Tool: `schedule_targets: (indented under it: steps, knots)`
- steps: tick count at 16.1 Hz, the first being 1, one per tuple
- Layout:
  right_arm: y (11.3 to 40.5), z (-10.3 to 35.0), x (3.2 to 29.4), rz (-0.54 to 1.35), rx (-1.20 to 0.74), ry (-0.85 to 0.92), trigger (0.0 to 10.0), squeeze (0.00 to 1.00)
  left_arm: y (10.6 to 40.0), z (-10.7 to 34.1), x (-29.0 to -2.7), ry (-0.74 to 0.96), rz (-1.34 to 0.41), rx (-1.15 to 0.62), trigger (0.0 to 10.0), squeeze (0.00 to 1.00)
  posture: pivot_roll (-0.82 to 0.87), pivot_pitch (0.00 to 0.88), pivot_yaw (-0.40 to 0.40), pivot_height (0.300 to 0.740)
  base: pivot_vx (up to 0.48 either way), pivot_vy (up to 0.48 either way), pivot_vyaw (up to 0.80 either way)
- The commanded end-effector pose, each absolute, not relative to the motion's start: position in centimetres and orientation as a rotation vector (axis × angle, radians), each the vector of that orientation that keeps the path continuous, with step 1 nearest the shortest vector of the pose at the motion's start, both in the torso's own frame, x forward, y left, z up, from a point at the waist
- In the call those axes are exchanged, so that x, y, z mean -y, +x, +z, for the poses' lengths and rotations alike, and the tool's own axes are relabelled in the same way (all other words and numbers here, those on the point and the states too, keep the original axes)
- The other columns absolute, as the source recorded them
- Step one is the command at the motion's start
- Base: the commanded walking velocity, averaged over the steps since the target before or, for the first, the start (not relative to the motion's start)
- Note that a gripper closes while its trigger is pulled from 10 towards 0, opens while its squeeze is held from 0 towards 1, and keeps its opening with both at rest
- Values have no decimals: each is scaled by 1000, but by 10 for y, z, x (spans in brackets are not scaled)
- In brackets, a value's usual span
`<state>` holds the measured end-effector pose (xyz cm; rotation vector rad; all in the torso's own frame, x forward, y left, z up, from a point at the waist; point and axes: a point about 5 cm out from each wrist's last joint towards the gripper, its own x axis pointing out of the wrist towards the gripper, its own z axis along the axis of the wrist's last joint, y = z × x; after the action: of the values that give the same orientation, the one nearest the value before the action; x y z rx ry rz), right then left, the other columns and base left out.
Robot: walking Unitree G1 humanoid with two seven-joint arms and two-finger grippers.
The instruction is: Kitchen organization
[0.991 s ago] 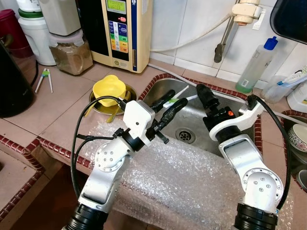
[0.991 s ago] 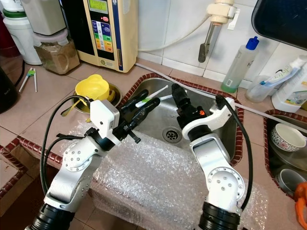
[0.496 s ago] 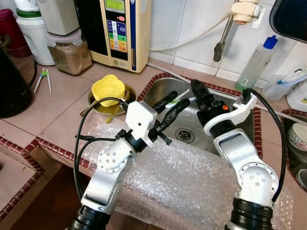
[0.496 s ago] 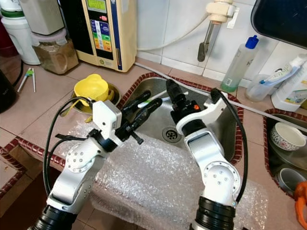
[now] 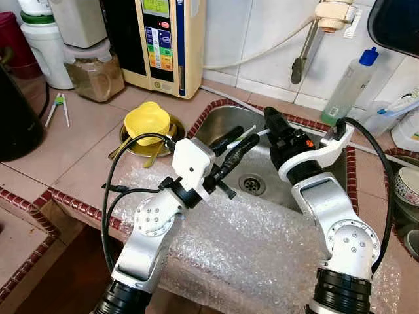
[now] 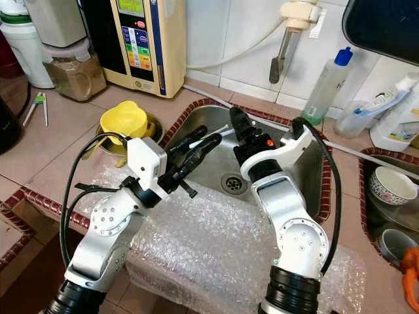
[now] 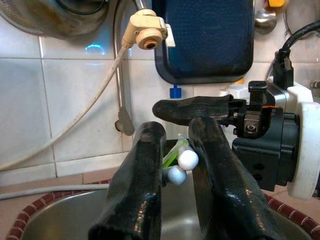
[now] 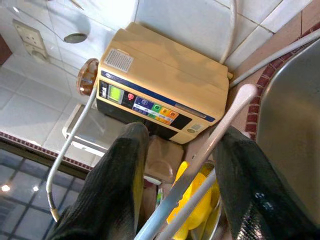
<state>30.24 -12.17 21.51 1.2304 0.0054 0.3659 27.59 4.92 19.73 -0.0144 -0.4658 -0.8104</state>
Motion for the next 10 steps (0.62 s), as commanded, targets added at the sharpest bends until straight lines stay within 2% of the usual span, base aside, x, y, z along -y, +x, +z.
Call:
schedule_targets:
  steps: [1,10]
  knots:
    - [304,221,116,379,12,1295,0,0,275,198,-46,2,-816,469,0,0,8,81,-61,740,0,0,0]
    - [304,220,115,381,-1,1317,0,0,275,196,-45,0,-811,464,0,0,11,77,-65,740,0,0,0]
